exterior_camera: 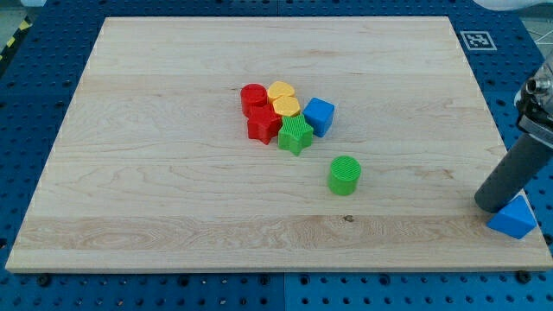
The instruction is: Move your arm left side of the green circle
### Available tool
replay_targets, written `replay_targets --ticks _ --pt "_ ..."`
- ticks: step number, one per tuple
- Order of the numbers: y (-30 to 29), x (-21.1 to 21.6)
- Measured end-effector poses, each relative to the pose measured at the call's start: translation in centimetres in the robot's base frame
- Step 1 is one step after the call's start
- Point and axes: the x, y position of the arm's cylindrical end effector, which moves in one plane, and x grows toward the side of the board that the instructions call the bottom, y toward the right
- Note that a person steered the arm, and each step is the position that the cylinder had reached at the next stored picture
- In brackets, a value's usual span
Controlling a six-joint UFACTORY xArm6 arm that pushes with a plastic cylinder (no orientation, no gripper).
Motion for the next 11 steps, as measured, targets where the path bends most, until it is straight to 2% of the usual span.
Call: replay_targets --ticks 1,2,3,5,6,7,8,9,10,11 --pt "1.2 -1.4" --pt "1.1 -5.2" --pt "-1.1 -8.7" --pt "-6.7 -10.9" --pt "-8.0 -10.7" --pt "-8.5 -8.6" --pt "-8.5 -2.8" --pt "-11.6 0.6" --pt "-17.3 1.1" --pt "-23.1 -0.5"
